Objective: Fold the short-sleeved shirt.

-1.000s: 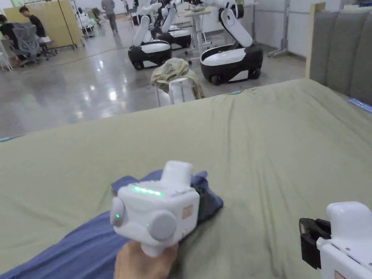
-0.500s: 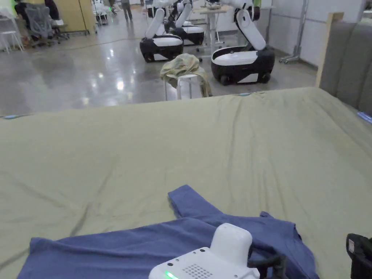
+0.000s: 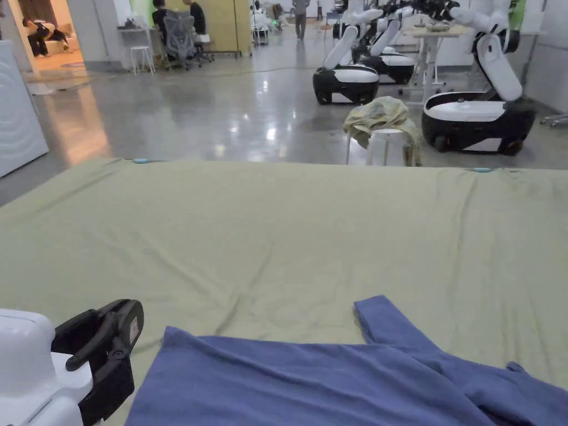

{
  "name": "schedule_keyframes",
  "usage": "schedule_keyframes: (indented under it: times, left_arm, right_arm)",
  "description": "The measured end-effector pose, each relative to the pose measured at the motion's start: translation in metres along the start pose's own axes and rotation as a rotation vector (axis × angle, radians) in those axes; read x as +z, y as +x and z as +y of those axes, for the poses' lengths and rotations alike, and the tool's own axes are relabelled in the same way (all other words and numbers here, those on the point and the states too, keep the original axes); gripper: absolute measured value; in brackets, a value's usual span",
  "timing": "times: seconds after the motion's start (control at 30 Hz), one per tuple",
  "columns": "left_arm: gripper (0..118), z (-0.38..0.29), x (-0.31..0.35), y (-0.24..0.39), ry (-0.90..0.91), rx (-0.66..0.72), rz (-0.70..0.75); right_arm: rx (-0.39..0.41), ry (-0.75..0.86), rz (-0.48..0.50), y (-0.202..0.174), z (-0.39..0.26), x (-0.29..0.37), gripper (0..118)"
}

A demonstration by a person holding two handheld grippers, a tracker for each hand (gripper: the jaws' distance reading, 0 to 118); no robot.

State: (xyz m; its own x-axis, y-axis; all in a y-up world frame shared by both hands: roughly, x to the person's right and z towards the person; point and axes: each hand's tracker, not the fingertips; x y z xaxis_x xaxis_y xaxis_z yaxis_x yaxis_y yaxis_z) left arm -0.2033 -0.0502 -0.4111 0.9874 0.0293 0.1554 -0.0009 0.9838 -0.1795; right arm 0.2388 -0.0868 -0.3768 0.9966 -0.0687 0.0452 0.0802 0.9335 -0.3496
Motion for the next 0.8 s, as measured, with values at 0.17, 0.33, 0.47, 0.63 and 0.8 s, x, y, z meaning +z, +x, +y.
schedule_keyframes:
  times: [0.17, 0.33, 0.47, 0.63, 0.8]
  left_arm:
    - [2, -0.014, 0.008, -0.009, -0.044, -0.028, 0.041]
    - [2, -0.011, 0.003, -0.013, -0.061, 0.013, 0.006]
    - [2, -0.009, -0.009, -0.019, -0.103, 0.047, -0.020]
    - [4, 0.000, -0.061, -0.032, -0.275, 0.123, -0.120]
    - [45, -0.017, -0.159, -0.053, -0.479, 0.196, -0.120]
  right_arm:
    - [0.025, 0.008, 0.011, -0.016, 0.001, 0.002, 0]
    - [0.034, -0.001, 0.019, -0.025, 0.007, -0.002, 0]
    - [0.048, -0.010, 0.031, -0.025, 0.006, -0.003, 0]
    - [0.057, -0.030, 0.038, -0.022, 0.001, -0.002, 0]
    - [-0.008, -0.039, 0.040, -0.010, -0.007, -0.003, 0]
